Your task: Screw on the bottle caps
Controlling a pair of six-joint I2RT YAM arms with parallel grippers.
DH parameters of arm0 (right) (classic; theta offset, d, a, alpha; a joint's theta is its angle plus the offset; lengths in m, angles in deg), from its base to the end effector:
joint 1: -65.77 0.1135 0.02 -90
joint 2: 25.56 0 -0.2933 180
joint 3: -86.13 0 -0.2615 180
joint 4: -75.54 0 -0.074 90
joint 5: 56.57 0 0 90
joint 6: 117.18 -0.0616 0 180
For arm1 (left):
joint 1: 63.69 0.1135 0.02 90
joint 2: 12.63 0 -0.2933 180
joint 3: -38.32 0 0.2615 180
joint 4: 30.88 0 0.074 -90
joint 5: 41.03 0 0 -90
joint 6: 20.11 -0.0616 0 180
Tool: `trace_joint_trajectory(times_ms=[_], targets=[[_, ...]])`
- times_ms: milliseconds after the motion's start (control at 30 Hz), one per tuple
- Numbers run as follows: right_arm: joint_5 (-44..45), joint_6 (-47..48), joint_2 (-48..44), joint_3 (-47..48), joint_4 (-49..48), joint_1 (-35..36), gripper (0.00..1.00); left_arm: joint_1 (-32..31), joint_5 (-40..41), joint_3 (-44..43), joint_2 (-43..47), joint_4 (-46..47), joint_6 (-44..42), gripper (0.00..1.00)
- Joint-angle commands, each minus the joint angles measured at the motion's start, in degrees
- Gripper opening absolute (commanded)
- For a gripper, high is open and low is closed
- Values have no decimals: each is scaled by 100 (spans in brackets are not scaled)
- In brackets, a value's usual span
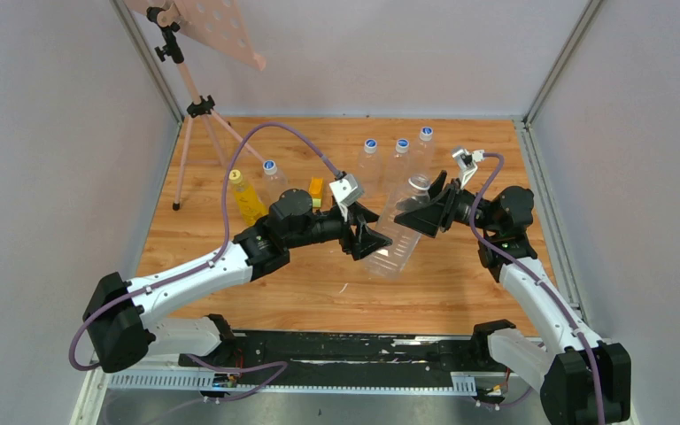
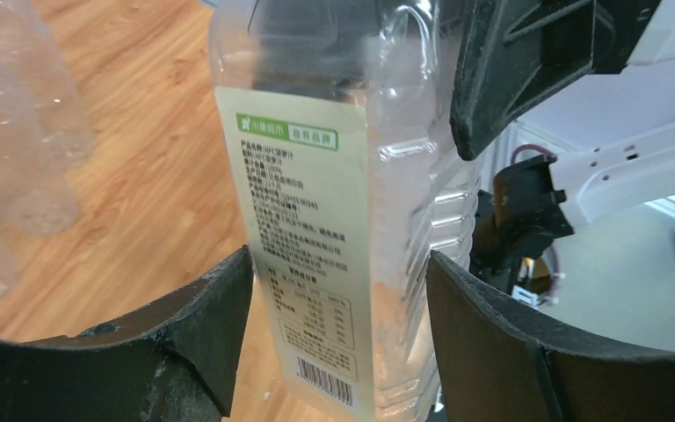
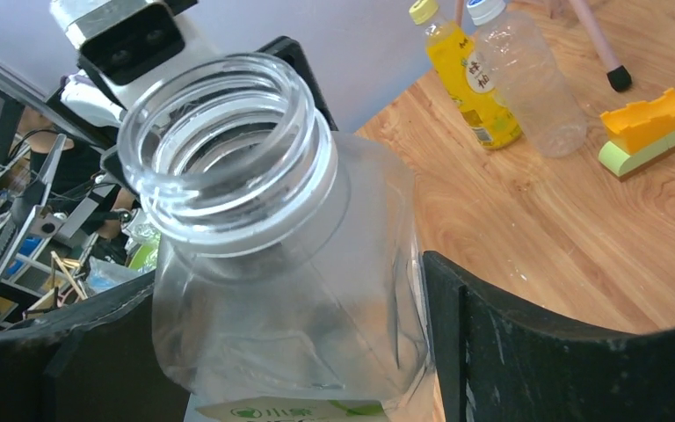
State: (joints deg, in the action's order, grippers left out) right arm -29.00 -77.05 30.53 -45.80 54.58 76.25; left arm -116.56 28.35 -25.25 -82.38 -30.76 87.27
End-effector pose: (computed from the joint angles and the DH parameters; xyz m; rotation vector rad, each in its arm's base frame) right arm 0.2017 0.0928 0.3434 -0.5076 1.6025 1.5452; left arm 0.1695 -0.2598 0.3466 0.8288 1.6240 -1.1989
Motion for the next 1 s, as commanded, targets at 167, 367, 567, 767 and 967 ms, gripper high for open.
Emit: trace_joint_trajectory(times_ms=[167,367,567,767,967], targets=[[339,438,116,646,851,-168,78,66,435,-121,391,-907,-1065,0],[141,127,231,430,151,-153,19,65,144,-60,447,-674,-1011,33],[8,-189,246,355,-718,-141,15,203,-169,-85,488,-584,-919,95],[-407,-875,533,297,-2219,-114,11,896,-1530,351,515,965,320,100],[-425,-1192,877,448,-2988,133,10,979,-2073,234,269,1648,1012,100]])
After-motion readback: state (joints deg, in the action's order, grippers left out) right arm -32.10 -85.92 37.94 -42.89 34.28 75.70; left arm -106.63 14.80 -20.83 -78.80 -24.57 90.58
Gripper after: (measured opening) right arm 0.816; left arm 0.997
